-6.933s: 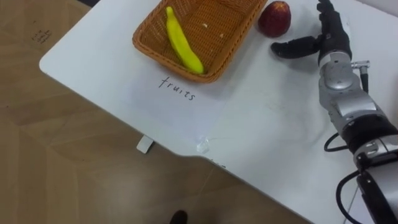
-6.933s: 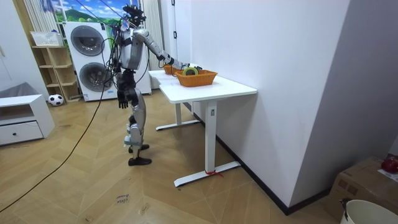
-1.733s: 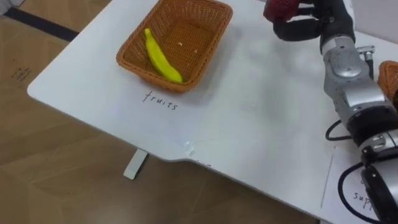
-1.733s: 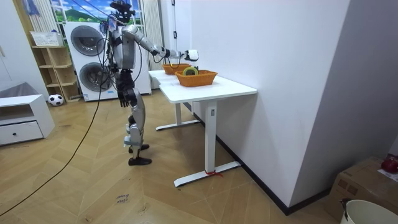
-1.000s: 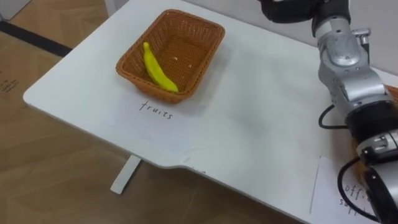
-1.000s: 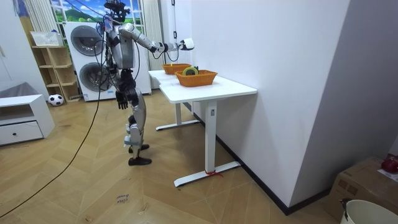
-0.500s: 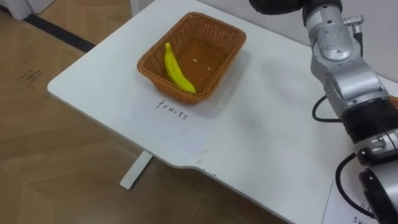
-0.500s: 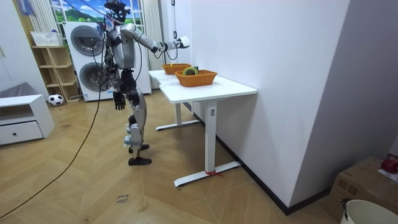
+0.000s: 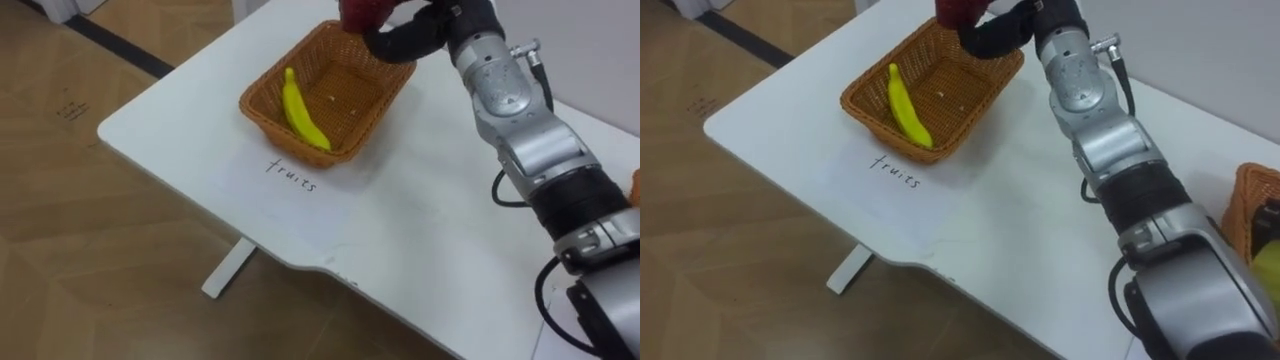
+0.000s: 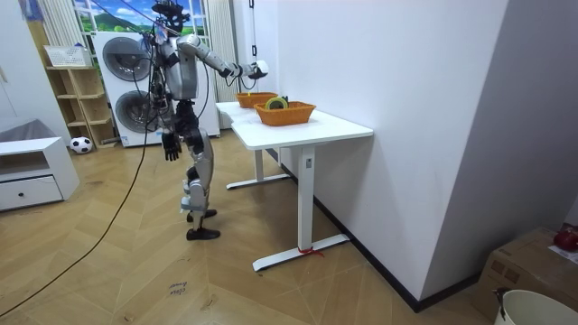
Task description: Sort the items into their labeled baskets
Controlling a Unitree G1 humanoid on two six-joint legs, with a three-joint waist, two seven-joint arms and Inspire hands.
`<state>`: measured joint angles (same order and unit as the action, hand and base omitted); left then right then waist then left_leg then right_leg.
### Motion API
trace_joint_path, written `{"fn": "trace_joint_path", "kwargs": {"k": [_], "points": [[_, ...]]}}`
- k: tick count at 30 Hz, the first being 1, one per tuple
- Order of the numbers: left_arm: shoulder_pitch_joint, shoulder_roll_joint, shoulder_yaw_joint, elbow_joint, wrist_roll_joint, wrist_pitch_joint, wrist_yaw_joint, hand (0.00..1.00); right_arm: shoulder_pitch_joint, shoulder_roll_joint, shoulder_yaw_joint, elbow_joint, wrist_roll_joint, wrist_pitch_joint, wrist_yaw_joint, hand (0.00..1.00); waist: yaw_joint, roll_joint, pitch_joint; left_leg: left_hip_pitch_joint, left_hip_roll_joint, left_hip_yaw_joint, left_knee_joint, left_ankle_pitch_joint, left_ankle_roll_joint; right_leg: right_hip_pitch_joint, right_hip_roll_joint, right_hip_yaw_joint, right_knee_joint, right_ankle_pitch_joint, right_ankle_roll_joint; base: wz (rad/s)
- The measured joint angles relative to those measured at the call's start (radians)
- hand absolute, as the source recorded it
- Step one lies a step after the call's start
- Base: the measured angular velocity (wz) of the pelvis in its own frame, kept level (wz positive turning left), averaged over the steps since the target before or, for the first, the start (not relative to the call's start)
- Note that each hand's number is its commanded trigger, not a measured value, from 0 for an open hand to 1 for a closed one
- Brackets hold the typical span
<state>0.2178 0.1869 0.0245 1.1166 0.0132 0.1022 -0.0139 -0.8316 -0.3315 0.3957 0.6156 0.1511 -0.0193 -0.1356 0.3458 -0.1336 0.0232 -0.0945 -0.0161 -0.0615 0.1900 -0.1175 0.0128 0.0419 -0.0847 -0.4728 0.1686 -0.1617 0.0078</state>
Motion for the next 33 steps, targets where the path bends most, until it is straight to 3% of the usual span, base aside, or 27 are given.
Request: {"fn": "trace_joint_path", "kwargs": {"k": [6,19,20,22,26,33], "points": [[0.012,0.002,-0.022,-0.039,0.000,-0.002,0.002,0.00,0.000,0.000,0.018,0.011,0.000,0.002,0.008,1.00,-0.003,-0.012,0.0067,-0.021,-0.010,-0.014,0.015,0.000,0.000,-0.009,0.000,-0.009,0.000,0.000,0.000,0.06],[0.016,0.008,-0.061,-0.072,-0.007,-0.022,0.011,0.00,0.000,0.020,0.020,0.153,-0.005,-0.001,0.027,1.00,0.019,-0.022,0.0061,-0.036,-0.012,-0.021,0.017,0.000,0.001,-0.022,-0.001,-0.007,0.002,0.000,0.000,0.02],[0.016,0.009,-0.064,-0.071,-0.009,-0.022,0.011,0.00,0.000,0.023,0.020,0.167,-0.005,-0.001,0.027,0.91,0.019,-0.023,0.0064,-0.037,-0.012,-0.021,0.017,0.000,0.001,-0.023,-0.001,-0.007,0.002,0.000,0.000,0.00],[0.017,0.011,-0.070,-0.071,-0.011,-0.022,0.010,0.00,0.000,0.025,0.020,0.179,-0.003,-0.001,0.027,0.88,0.019,-0.023,0.0067,-0.039,-0.012,-0.021,0.016,0.000,0.001,-0.026,-0.001,-0.007,0.002,0.000,0.000,0.00],[0.016,0.015,-0.079,-0.074,-0.012,-0.026,0.006,0.00,0.000,0.027,0.023,0.180,0.000,-0.004,0.027,0.64,0.020,-0.024,0.0071,-0.039,-0.011,-0.022,0.014,0.000,0.001,-0.028,-0.001,-0.007,0.001,0.000,0.000,0.00],[0.007,0.025,-0.083,-0.074,-0.012,-0.043,0.003,0.00,0.000,0.029,0.024,0.190,0.004,-0.005,0.027,0.48,0.020,-0.040,0.0159,-0.048,-0.012,-0.024,0.011,0.000,0.001,-0.040,0.000,0.000,0.001,0.000,0.000,0.00]]}}
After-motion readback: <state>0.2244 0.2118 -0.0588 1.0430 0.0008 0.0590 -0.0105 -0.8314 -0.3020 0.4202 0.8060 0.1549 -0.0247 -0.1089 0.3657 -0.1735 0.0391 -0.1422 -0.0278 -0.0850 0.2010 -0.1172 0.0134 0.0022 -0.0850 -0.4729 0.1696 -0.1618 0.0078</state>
